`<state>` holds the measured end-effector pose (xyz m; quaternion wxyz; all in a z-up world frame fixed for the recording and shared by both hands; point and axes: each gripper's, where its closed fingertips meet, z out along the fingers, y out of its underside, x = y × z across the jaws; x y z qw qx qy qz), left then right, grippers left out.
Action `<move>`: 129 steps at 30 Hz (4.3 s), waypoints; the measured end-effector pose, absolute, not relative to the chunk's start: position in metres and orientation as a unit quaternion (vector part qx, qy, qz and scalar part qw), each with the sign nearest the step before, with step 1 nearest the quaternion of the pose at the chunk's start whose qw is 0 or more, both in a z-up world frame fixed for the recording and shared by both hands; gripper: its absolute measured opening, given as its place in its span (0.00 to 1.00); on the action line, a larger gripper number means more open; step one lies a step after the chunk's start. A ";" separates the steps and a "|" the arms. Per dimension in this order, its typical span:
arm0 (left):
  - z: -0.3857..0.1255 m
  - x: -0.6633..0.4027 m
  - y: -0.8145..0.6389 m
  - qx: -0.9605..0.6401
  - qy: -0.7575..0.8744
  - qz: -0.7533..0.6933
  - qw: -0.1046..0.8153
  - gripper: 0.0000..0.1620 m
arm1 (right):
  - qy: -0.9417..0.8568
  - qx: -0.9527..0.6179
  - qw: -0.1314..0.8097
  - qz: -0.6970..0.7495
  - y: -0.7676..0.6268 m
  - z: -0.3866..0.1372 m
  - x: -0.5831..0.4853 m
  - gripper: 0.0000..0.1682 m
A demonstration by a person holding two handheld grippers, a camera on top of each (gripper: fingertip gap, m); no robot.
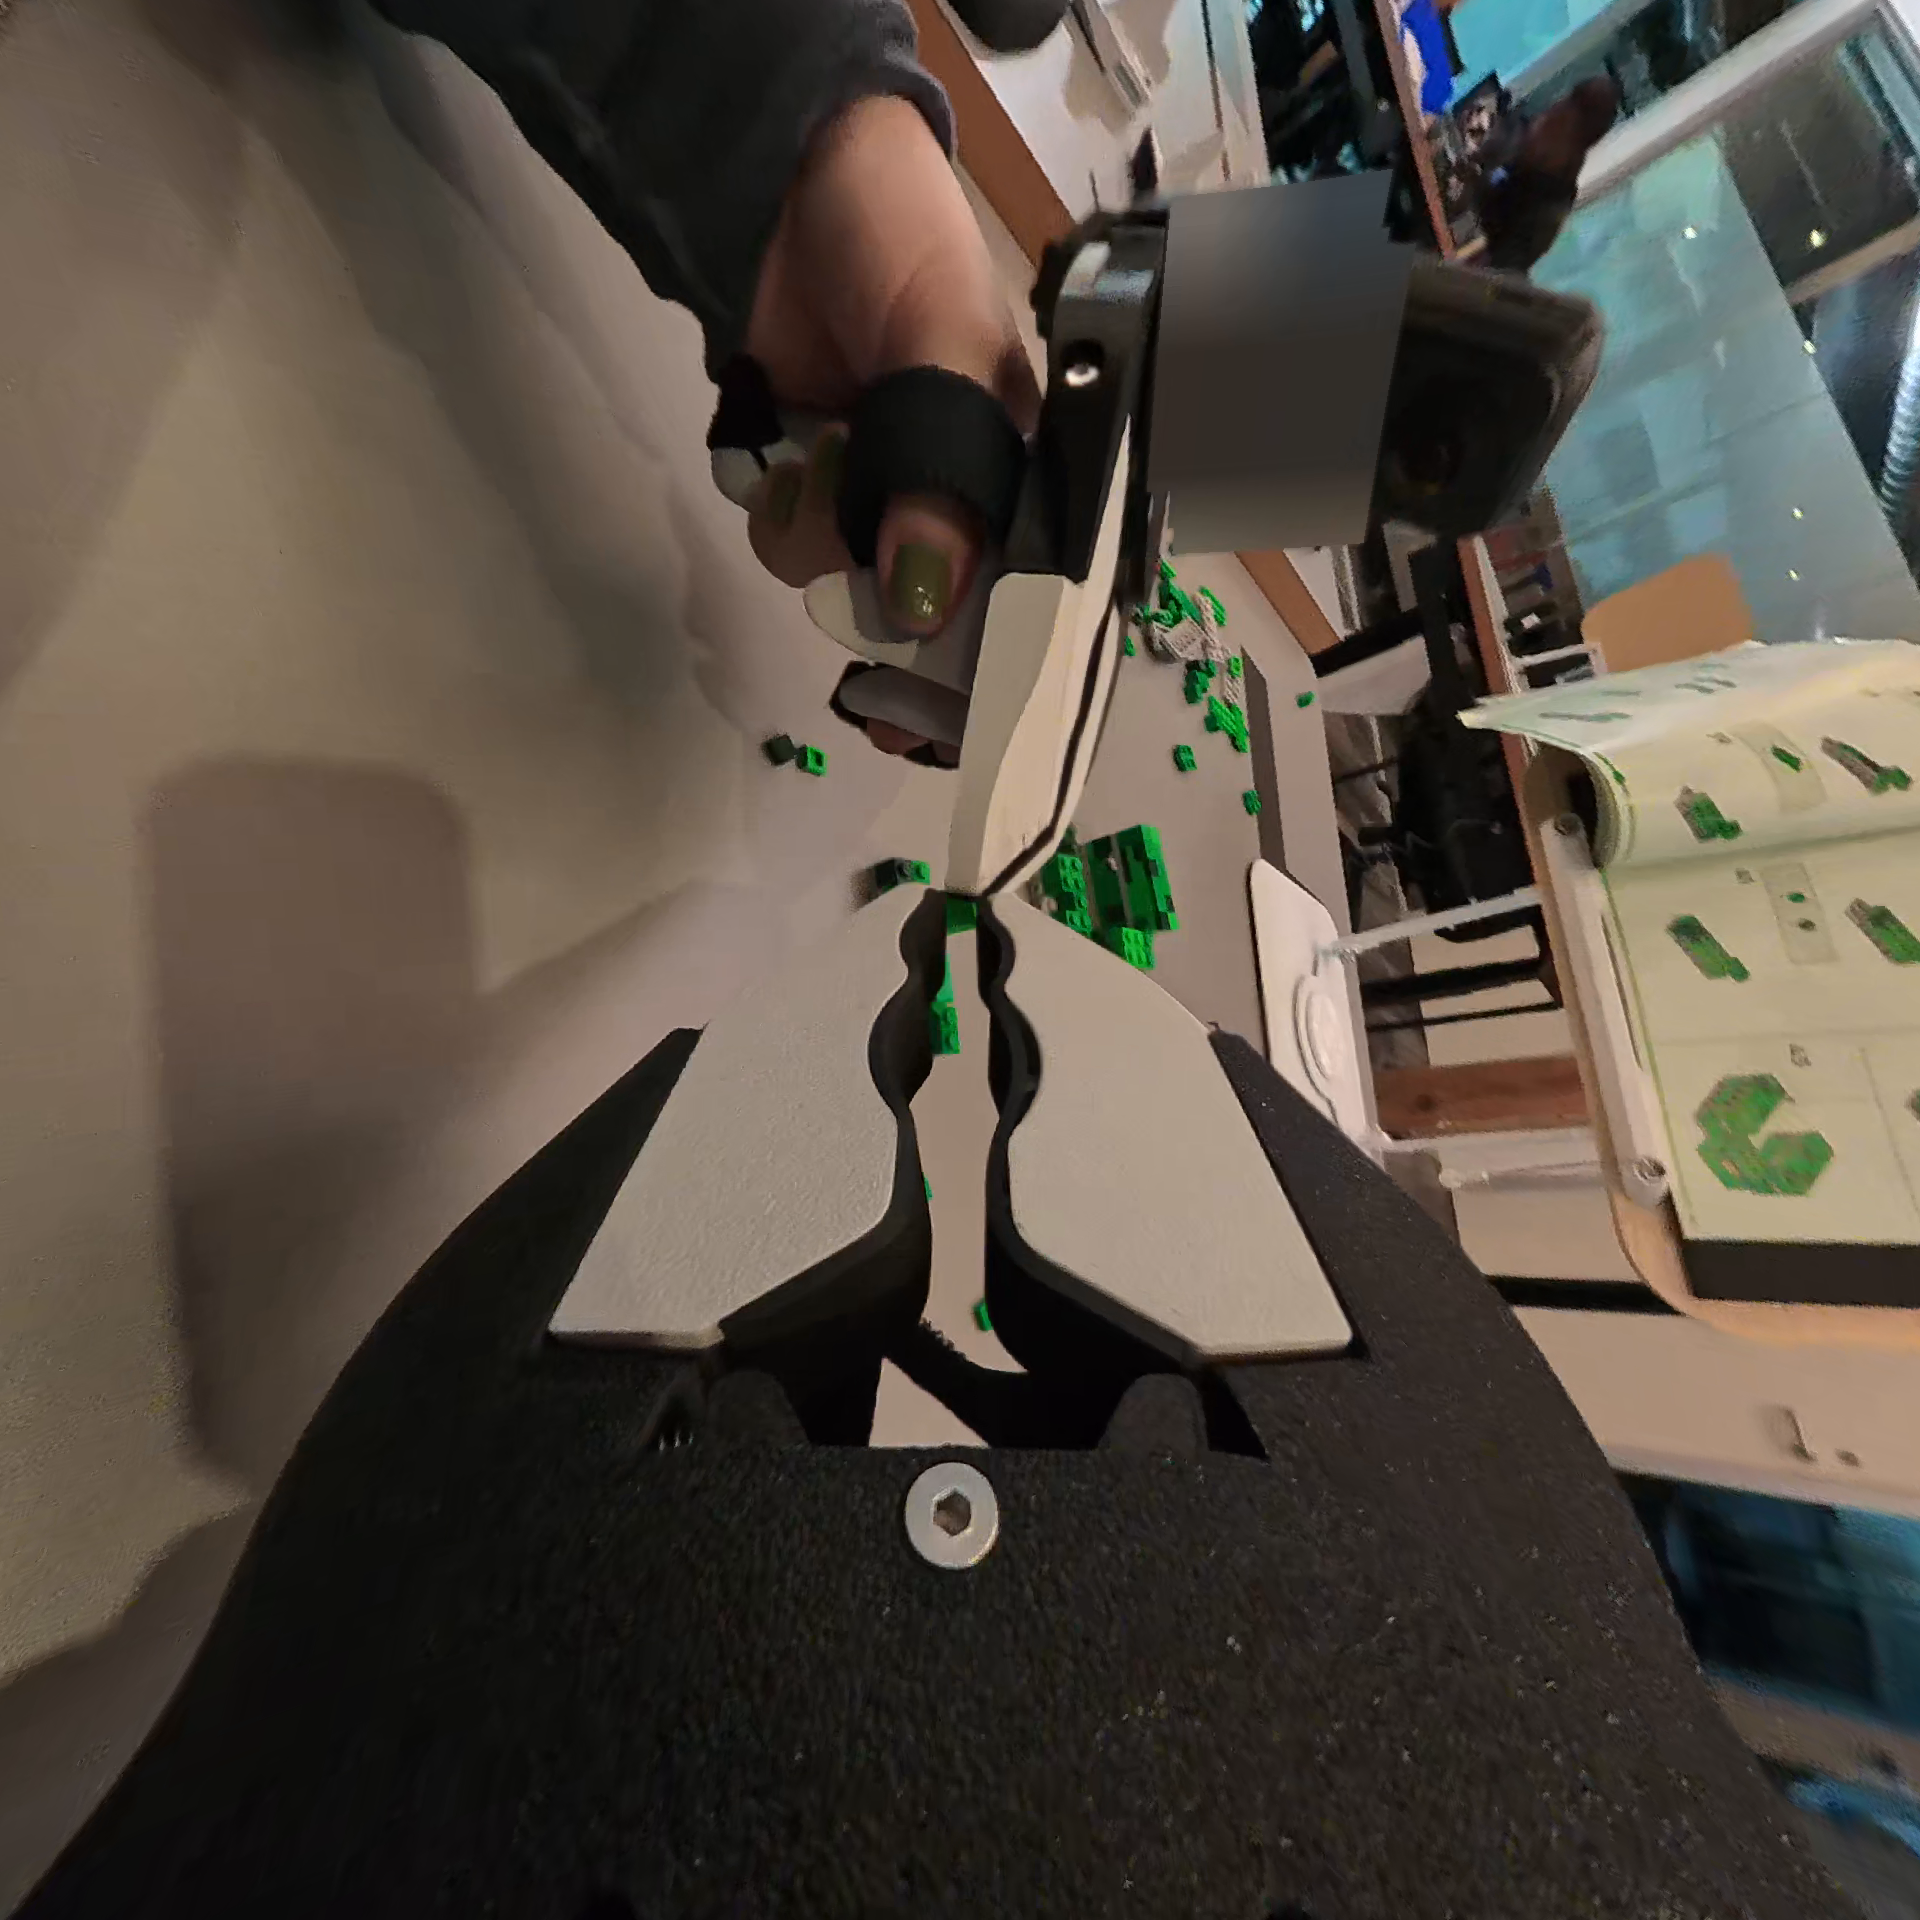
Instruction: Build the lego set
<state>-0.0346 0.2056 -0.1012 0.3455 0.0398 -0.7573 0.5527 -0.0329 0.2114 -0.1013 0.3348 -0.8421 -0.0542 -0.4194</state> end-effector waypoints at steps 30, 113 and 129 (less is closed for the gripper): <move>-0.094 -0.053 0.215 0.046 -0.709 0.509 0.486 0.01 | -0.081 -0.853 0.378 -0.351 0.221 -0.099 -0.049 0.04; -0.190 0.034 0.187 0.166 -0.882 0.441 0.013 0.11 | 0.471 -0.766 0.350 -0.263 0.170 -0.175 0.042 0.06; -0.191 0.032 0.186 0.160 -0.885 0.438 0.011 0.11 | 0.472 -0.767 0.349 -0.259 0.171 -0.176 0.043 0.06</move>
